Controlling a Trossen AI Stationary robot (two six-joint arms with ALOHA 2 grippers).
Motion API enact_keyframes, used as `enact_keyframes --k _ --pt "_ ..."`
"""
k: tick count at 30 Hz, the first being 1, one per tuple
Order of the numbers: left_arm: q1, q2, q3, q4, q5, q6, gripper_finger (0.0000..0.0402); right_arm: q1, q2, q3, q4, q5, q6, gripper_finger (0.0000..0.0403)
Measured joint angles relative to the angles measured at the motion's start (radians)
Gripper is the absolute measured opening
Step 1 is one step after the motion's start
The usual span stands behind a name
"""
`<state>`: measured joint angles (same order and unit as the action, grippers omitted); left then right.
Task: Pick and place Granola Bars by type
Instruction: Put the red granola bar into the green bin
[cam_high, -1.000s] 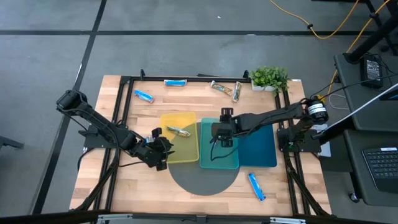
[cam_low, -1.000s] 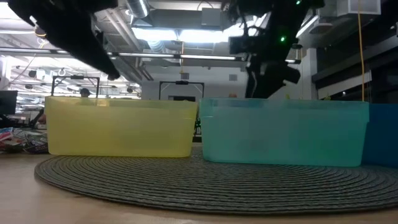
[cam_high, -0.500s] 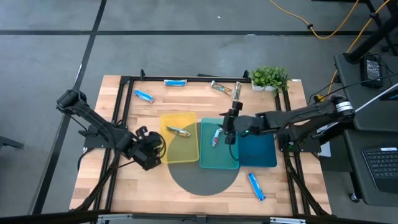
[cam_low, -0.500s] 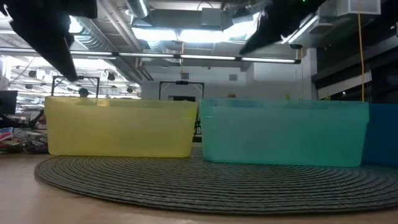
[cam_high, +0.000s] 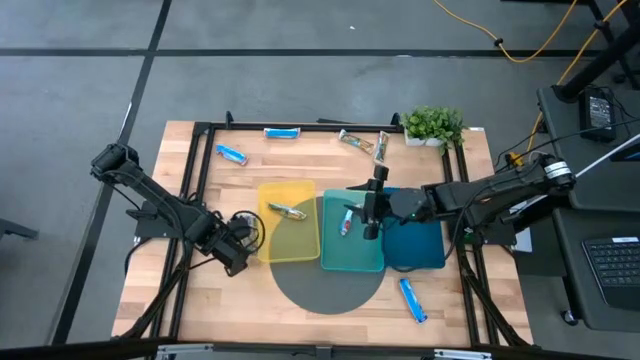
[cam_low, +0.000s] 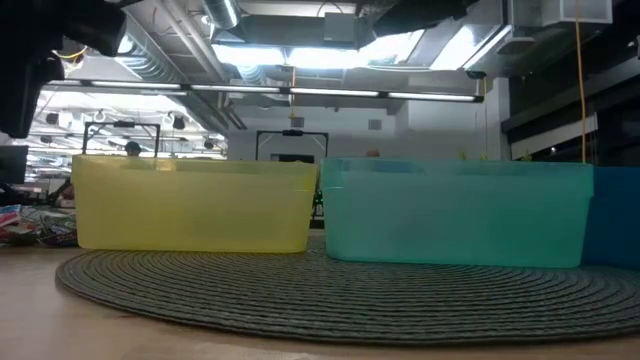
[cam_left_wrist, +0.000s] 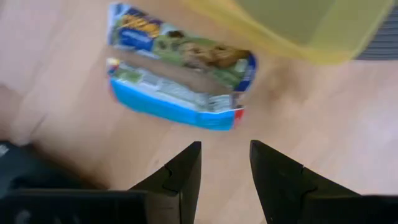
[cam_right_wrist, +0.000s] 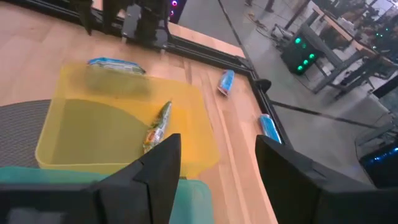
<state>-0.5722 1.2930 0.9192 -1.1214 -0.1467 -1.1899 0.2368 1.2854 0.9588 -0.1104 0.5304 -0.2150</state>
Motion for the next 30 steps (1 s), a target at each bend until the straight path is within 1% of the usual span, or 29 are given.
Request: enact_keyframes --k 5,11,17,22,30 --pt "0.013 0.000 0.000 -0.027 -0.037 -0.035 0.0159 0.010 0.000 0.000 -0.001 0.000 -0.023 0.0209" --pt "0.040 0.000 -0.003 -0.023 -0.068 -0.090 0.0213 0.010 0.000 0.000 -0.001 0.000 -0.029 0.0209" --pt "0.063 0.001 -0.095 0.039 -0.051 -0.157 0.0257 0.010 0.002 0.000 -0.008 0.000 -0.030 0.0209" --pt "0.074 0.001 -0.144 0.049 -0.049 -0.202 0.0269 0.010 0.002 0.000 -0.017 0.000 -0.044 0.0209" --pt "0.091 0.002 -0.144 0.058 -0.050 -0.210 0.0270 0.010 0.002 0.000 -0.011 -0.035 -0.056 0.0209"
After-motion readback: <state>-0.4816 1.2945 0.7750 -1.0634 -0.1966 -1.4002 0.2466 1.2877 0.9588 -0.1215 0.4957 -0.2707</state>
